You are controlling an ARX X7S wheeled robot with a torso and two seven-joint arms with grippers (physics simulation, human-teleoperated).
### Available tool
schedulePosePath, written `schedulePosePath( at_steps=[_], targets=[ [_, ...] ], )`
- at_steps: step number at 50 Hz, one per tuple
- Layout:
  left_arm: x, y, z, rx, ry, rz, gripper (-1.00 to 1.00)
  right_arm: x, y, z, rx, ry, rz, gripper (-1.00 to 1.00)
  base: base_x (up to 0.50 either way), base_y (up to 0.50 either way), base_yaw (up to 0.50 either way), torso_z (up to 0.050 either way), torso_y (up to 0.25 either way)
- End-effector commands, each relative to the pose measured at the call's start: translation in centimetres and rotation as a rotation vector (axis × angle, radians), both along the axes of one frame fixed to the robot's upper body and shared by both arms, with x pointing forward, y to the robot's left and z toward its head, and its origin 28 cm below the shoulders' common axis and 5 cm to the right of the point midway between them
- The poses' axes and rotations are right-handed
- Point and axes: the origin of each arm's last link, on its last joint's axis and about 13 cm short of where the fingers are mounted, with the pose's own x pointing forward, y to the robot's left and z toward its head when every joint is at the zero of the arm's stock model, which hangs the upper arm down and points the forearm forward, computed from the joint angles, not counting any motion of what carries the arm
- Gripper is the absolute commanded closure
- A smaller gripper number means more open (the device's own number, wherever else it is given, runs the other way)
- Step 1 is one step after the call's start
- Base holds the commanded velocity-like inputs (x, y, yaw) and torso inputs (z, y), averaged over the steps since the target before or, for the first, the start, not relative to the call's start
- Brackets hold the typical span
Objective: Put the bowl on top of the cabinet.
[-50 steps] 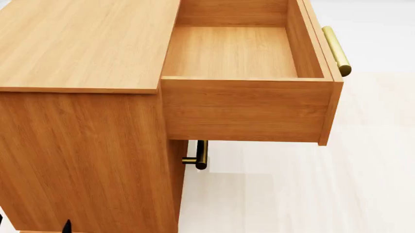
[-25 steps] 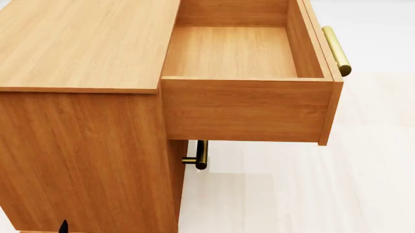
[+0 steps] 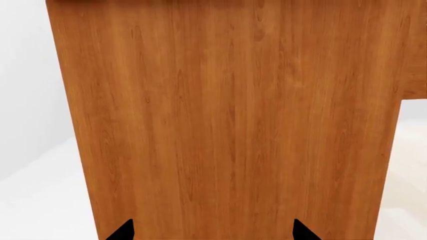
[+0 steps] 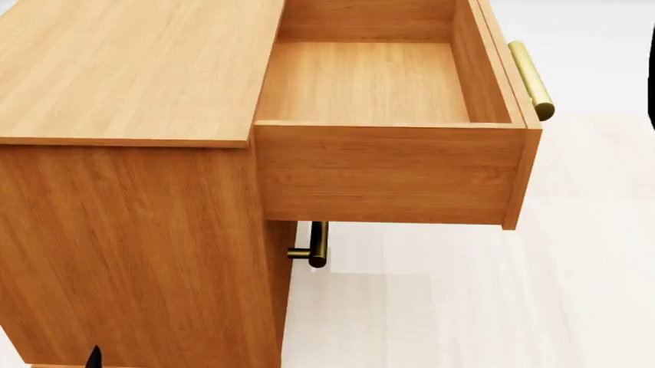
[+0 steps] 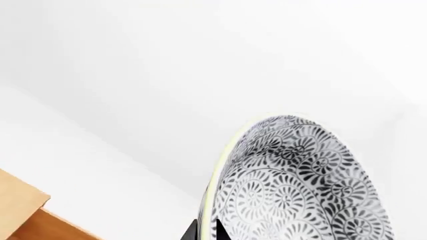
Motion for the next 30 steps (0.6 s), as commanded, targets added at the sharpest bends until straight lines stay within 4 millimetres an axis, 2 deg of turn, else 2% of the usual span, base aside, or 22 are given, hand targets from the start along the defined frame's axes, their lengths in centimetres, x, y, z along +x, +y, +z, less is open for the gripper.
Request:
schedulePosePath(
  at_steps=[1, 16, 30],
  targets=[
    [0.1, 0.0, -0.1, 0.001, 0.003, -0.005, -1.0, 0.9, 4.0, 0.1, -0.107, 0.009, 0.094, 1.0, 0.0, 0.0, 0.0, 0.0, 0.0],
    [0.2, 0.2, -0.1, -0.003, 0.009, -0.023, -1.0, 3.4, 6.7, -2.0, -0.178, 0.046, 0.197, 1.0, 0.0, 0.0, 0.0, 0.0, 0.001],
    [0.0, 0.4, 0.3, -0.004, 0.0, -0.018, -1.0, 3.0, 9.4, -3.6, -0.23, 0.053, 0.319, 1.0, 0.0, 0.0, 0.0, 0.0, 0.001]
  ],
)
